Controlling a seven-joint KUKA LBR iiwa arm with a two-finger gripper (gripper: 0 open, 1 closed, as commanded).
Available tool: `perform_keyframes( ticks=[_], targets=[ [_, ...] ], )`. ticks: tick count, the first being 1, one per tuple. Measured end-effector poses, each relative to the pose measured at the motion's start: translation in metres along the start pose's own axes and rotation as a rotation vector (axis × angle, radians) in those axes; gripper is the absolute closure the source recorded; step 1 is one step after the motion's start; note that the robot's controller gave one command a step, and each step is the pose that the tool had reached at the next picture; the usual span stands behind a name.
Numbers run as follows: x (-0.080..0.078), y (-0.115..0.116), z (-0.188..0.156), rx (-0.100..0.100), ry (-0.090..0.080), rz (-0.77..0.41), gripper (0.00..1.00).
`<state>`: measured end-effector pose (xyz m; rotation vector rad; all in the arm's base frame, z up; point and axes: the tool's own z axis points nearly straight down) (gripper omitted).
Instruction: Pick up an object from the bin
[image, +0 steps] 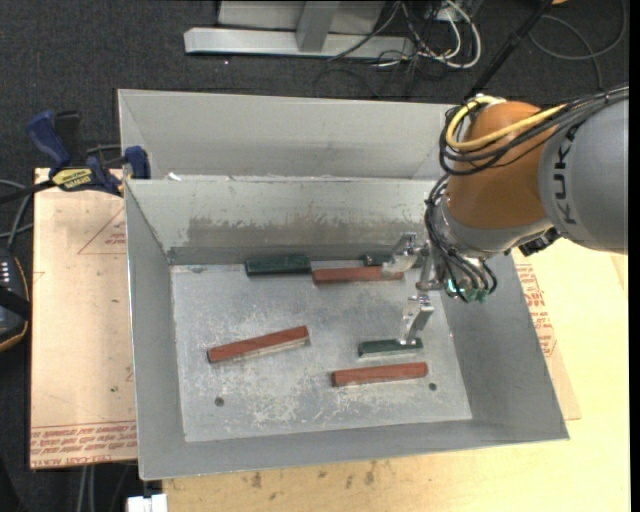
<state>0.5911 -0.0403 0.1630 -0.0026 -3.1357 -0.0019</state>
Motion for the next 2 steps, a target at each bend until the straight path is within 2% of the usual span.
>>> perform_keyframes(
  ticks=[1,2],
  targets=[
    [-0.002,0.0,-0.004,0.001,-0.007,-0.001,0.0],
    [0.026,-0.009,0.084,0.003,-0.035,-0.103,1.0]
  ],
)
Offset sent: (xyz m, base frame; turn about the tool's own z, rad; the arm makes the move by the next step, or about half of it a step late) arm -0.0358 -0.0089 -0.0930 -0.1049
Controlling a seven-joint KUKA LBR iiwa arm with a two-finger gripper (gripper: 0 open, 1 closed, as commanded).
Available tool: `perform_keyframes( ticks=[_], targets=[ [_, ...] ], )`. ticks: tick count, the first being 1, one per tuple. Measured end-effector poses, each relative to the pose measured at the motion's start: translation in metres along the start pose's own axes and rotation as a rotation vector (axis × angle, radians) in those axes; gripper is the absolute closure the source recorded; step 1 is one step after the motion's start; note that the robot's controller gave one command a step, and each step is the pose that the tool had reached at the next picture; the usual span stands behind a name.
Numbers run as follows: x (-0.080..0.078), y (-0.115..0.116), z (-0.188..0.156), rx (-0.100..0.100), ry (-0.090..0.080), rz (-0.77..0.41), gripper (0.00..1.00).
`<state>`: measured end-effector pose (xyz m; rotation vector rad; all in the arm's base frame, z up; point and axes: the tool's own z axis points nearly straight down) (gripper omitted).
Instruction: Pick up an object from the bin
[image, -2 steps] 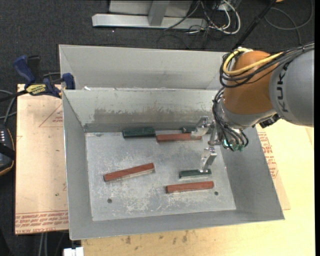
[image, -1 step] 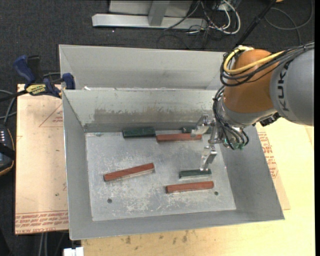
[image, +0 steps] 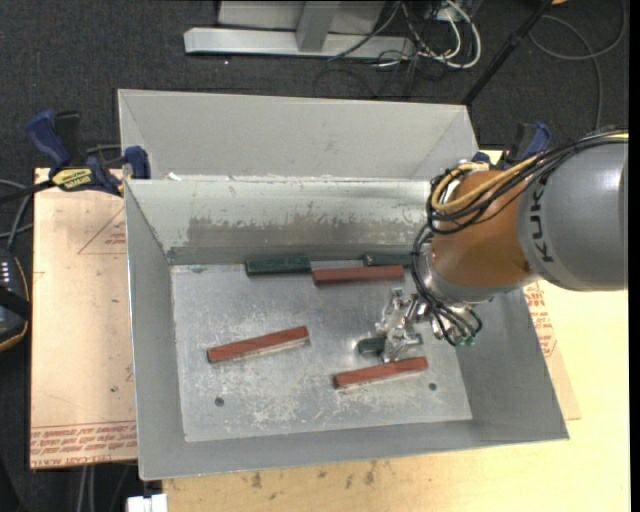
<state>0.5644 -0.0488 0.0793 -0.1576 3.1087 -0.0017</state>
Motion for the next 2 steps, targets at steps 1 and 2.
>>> perform_keyframes(
  ticks=[1,2],
  targets=[
    [0.0,0.0,0.0,0.0,0.0,0.0,1.0],
    [-0.006,-0.012,-0.139,-0.003,0.024,-0.029,1.0]
  ],
)
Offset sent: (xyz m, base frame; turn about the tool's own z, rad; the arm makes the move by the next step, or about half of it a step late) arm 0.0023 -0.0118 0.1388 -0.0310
